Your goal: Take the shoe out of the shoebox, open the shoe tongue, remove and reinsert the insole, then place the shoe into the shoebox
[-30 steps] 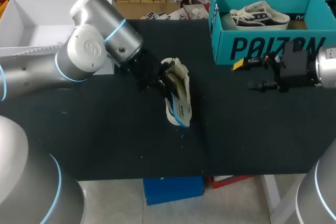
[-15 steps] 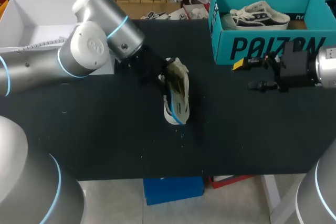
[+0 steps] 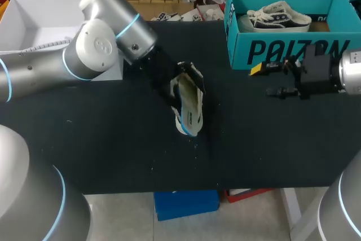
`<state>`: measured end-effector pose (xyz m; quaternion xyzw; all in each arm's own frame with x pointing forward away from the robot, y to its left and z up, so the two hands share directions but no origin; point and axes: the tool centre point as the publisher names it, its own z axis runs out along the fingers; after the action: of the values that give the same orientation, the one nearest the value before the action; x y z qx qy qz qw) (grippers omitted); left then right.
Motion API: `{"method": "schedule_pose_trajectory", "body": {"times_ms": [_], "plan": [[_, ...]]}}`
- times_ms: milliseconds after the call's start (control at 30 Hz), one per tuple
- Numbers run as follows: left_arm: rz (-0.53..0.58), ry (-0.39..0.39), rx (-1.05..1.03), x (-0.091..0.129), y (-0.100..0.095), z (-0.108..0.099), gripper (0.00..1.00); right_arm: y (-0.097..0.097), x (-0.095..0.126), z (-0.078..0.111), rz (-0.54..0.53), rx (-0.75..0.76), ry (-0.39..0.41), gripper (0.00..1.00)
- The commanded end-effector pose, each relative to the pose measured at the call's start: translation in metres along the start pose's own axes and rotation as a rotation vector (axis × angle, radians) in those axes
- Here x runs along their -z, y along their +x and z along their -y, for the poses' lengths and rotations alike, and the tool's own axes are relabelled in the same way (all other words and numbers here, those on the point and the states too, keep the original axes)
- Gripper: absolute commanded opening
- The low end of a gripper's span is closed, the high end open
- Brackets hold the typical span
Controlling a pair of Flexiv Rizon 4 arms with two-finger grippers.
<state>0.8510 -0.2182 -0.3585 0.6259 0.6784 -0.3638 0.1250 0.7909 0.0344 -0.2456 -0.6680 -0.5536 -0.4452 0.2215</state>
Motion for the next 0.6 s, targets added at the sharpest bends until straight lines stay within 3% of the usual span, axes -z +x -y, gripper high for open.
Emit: {"method": "schedule_pose_trajectory", "body": {"times_ms": [33,133,300,467,600], "plan": [[-0.003,0.001,-0.008,-0.002,-0.001,0.009,1.00,0.000,0.000,0.000,0.002,0.000,0.001,1.00],[-0.005,0.007,-0.010,-0.005,-0.002,0.016,0.91,0.000,0.000,0.000,0.002,0.000,0.001,1.00],[-0.006,0.016,-0.011,-0.008,-0.002,0.029,0.54,0.000,0.000,0.000,0.002,0.000,0.001,1.00],[-0.026,0.005,-0.012,-0.003,0.001,0.041,0.50,0.000,0.000,0.000,0.002,0.000,0.001,1.00],[-0.053,-0.011,-0.003,-0.003,0.007,0.050,0.53,0.000,0.000,0.000,0.002,0.000,0.001,1.00]]}}
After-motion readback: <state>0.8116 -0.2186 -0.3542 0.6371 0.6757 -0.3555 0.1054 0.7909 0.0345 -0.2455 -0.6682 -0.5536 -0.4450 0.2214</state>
